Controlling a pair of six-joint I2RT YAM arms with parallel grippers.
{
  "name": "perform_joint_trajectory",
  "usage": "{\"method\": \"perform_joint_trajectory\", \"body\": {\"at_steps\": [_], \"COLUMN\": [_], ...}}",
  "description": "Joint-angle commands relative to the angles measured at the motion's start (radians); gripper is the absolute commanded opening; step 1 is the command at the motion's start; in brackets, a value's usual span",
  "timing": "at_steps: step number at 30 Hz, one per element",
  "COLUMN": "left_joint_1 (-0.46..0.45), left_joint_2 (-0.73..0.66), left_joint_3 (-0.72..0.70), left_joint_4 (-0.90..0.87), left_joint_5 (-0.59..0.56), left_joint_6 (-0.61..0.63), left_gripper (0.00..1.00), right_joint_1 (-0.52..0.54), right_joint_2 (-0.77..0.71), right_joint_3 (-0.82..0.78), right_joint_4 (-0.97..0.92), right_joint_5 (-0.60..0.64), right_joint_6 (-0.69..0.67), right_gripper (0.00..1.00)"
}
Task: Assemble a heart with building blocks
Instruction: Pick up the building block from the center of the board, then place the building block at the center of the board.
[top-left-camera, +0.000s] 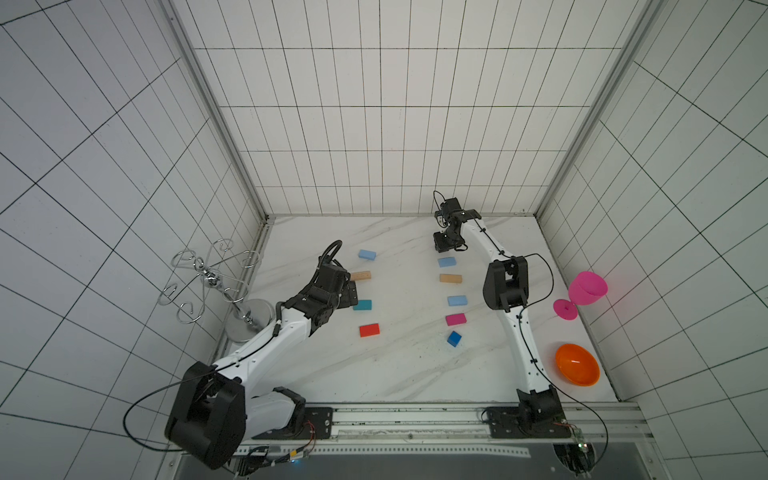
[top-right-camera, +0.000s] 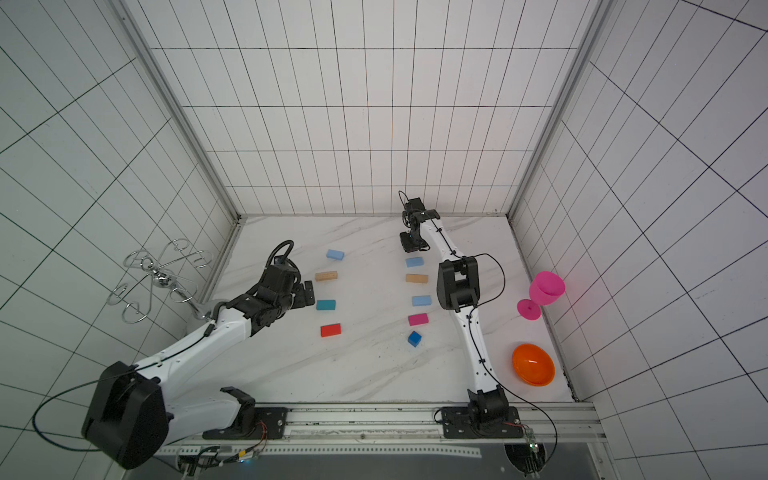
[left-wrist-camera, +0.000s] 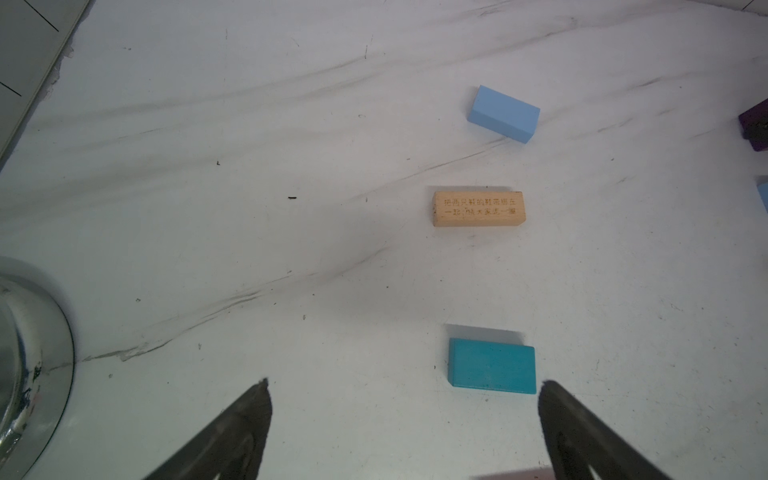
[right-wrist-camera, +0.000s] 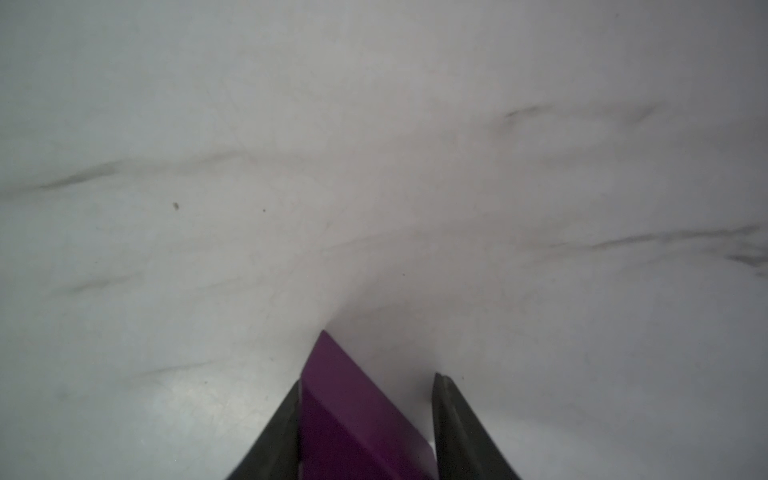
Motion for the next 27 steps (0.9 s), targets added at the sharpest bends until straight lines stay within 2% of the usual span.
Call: {"method": "perform_joint_trajectory", "body": {"at_steps": [1, 3, 8, 9, 11, 13, 19, 27], "left_joint_1": [0.003, 0.004, 0.004, 0.003, 0.003, 0.003, 0.004, 0.005], "left_joint_2": [0.002, 0.005, -0.001, -0.004, -0.007, -0.013, -0.031, -0.066], "left_joint_3": [0.012, 0.012, 0.004, 0.001, -0.005, -0.009, -0.031, -0.059], "left_joint_4": [0.009, 0.008, 0.011, 0.012, 0.014, 0.015, 0.011, 0.005], "left_joint_5": [-0.013, -0.011, -0.010, -0.009, -0.007, -0.002, -0.002, -0.009], "left_joint_6": [-0.014, -0.015, -0.021, -0.022, -0.024, -0.023, -0.020, -0.016], "left_gripper": [0.99, 0.99, 0.99, 0.99, 0.99, 0.99, 0.99, 0.99], "right_joint_1": [0.015, 0.020, 0.053, 0.065, 0.090, 0.124, 0.204, 0.244], "right_joint_2": [0.004, -0.014, -0.090, -0.108, -0.141, -0.161, -0.162, -0.127], "right_joint_3": [-0.003, -0.015, -0.031, -0.032, -0.049, -0.054, -0.077, -0.088], "right_joint_4": [-0.058, -0.058, -0.064, -0.070, -0.083, -0.118, -0.167, -0.138], "right_joint_5": [-0.023, -0.027, -0.084, -0.107, -0.200, -0.242, -0.219, -0.158], "right_joint_6": [-0.020, -0.033, -0.101, -0.130, -0.236, -0.337, -0.477, -0.462], "right_gripper": [0.30, 0.24, 0.19, 0.19, 0.11, 0.07, 0.05, 0.04]}}
